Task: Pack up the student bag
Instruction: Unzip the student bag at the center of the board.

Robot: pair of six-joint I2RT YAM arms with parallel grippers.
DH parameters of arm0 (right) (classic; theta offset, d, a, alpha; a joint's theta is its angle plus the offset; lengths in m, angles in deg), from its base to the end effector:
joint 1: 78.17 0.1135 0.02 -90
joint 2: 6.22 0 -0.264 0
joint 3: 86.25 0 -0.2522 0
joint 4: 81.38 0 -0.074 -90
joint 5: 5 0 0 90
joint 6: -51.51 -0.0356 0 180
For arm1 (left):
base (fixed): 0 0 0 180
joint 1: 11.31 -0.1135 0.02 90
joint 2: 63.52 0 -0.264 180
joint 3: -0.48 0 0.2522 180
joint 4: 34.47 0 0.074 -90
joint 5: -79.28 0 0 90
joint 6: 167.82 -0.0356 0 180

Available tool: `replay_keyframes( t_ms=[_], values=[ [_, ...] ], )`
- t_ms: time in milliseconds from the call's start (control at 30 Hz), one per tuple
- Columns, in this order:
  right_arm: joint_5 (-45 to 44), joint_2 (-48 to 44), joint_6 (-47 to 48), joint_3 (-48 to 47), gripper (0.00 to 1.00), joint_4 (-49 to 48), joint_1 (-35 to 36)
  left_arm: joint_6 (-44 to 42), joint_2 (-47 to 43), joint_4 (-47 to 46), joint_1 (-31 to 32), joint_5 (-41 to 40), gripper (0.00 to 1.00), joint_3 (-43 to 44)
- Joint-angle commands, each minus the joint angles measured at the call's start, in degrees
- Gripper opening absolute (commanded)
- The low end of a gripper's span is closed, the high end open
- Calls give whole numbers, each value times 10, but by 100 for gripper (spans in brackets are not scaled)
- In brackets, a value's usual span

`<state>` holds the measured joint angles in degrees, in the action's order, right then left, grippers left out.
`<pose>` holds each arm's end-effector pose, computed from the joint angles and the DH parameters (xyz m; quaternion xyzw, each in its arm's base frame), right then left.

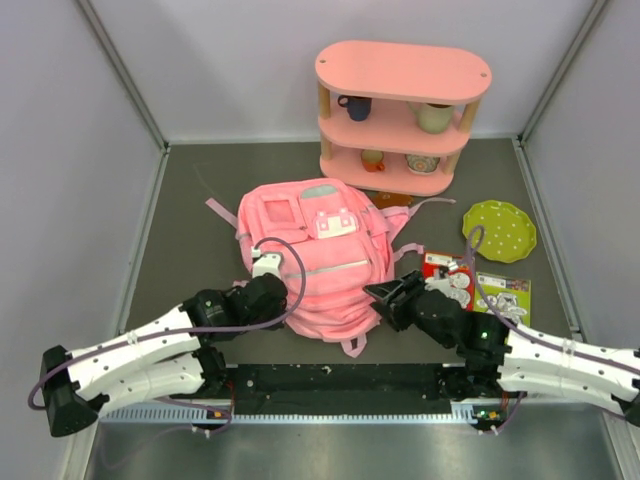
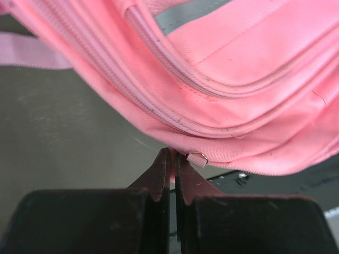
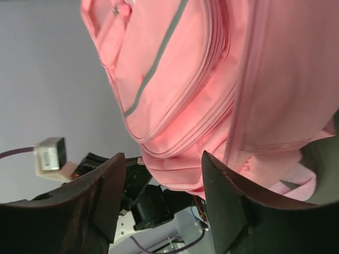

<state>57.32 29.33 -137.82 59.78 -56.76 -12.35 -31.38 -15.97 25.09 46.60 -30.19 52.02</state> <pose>0.0773 0.1319 0.2134 0.3587 0.7529 0.4825 0.2677 0.0920 -0.1244 0.2371 0.0443 0.9417 -0.1314 0.3065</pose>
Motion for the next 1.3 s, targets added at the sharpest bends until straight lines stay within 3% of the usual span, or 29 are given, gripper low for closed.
replay_keyframes(
  t_ms=[0, 167, 400, 433, 567, 700, 933, 1267],
  values=[
    [89, 84, 14, -47, 60, -104, -2, -39, 17, -99, 34, 43, 0, 54],
    [131, 135, 3, -62, 61, -135, 4, -34, 68, -123, 79, 30, 0, 94],
    [136, 92, -42, -57, 61, -61, 9, -24, 142, -160, 108, 16, 0, 129],
    [116, 79, 3, -59, 61, -55, 9, -25, 148, -157, 108, 12, 0, 138],
    [63, 13, 98, -139, 61, 57, 10, -21, 160, -150, 108, -9, 0, 150],
    [64, -21, 78, -167, 61, 158, 10, -17, 163, -163, 109, -14, 0, 152],
    [148, -10, 12, -133, 62, 147, 11, -17, 189, -180, 109, -11, 0, 181],
    [127, 5, -22, -105, 62, 128, 11, -16, 198, -191, 115, -11, 0, 201]
  ],
)
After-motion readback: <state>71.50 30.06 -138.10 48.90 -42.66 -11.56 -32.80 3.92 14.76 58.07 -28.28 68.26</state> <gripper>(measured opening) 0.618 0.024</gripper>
